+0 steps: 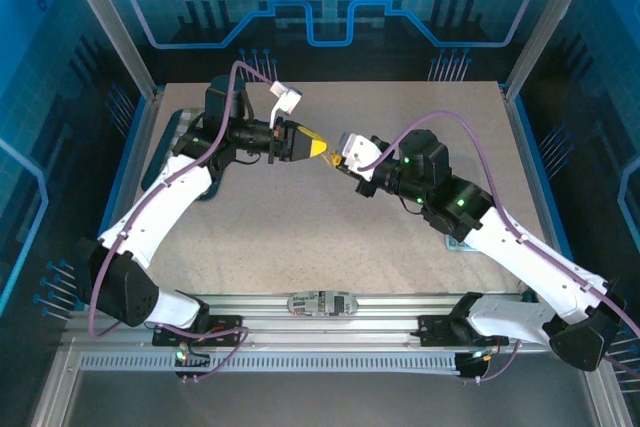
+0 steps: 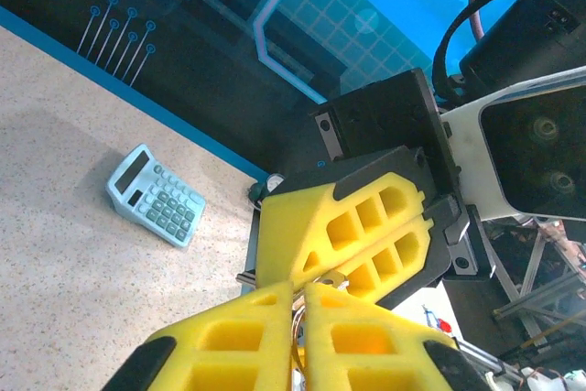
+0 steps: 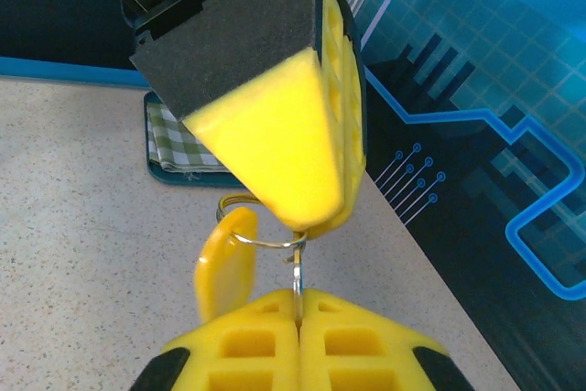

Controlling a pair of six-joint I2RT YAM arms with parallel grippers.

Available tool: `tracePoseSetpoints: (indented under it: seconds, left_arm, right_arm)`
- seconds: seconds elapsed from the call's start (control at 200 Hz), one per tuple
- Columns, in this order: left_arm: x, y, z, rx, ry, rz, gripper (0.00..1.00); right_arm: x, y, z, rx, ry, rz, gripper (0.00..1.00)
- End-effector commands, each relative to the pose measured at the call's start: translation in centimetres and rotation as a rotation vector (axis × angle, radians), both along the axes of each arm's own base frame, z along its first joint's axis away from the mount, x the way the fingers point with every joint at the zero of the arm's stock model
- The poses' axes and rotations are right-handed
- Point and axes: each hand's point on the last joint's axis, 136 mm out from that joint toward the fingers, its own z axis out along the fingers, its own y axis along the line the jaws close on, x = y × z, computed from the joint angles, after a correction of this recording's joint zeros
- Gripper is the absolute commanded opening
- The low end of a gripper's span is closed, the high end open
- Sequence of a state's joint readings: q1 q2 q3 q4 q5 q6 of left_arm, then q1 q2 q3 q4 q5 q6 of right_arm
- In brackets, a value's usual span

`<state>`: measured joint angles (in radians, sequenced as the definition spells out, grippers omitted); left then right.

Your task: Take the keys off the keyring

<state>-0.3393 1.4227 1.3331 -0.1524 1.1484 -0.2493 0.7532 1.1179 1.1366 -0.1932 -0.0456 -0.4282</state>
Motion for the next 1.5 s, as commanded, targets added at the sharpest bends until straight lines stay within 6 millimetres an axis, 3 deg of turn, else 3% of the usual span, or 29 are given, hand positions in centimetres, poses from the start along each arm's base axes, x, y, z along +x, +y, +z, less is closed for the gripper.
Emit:
tracePoseSetpoints:
  seconds: [0.0, 0.075, 0.375, 0.736, 0.946, 1.121, 1.211, 1.316, 1.346, 1.496]
  left_arm:
    - [-0.2, 0.1, 0.8, -0.018, -0.002, -0.023, 0.06]
    - [-0.2, 0.1, 0.9, -0.020, -0.005, -0.024, 0.00]
    - [1.4, 0.4, 1.2, -0.038, -0.050, 0.113, 0.00]
    - [2.3, 1.5, 1.9, -0.031, -0.144, 0.268, 0.00]
    - [4.0, 2.3, 0.4, 0.027, -0.142, 0.378, 0.00]
    - [6.2, 4.1, -3.0, 0.135, -0.108, 0.546, 0.00]
    - [7.4, 5.3, -5.5, 0.196, -0.056, 0.653, 0.00]
    - [9.0, 7.5, -10.0, 0.305, 0.044, 0.807, 0.00]
    - [9.2, 7.9, -11.4, 0.337, 0.065, 0.834, 0.00]
    - [10.2, 10.4, -18.1, 0.479, 0.187, 0.974, 0.00]
  right_arm:
    - [0.1, -0.9, 2.6, 0.043, -0.064, -0.023, 0.00]
    - [0.1, -0.9, 2.6, 0.046, -0.063, -0.022, 0.00]
    - [0.1, -0.9, 2.7, 0.072, -0.076, -0.042, 0.00]
    - [-2.0, 2.1, 1.1, 0.031, -0.102, 0.052, 0.00]
    - [-1.6, 0.9, 0.1, 0.052, -0.038, 0.008, 0.00]
    - [-0.5, -1.8, -2.0, 0.111, 0.093, -0.082, 0.00]
    - [0.3, -3.2, -4.0, 0.137, 0.179, -0.139, 0.00]
    - [1.4, -4.2, -5.8, 0.180, 0.258, -0.201, 0.00]
    - [1.7, -4.5, -7.6, 0.176, 0.302, -0.222, 0.00]
    - [3.9, -6.2, -11.6, 0.218, 0.428, -0.340, 0.00]
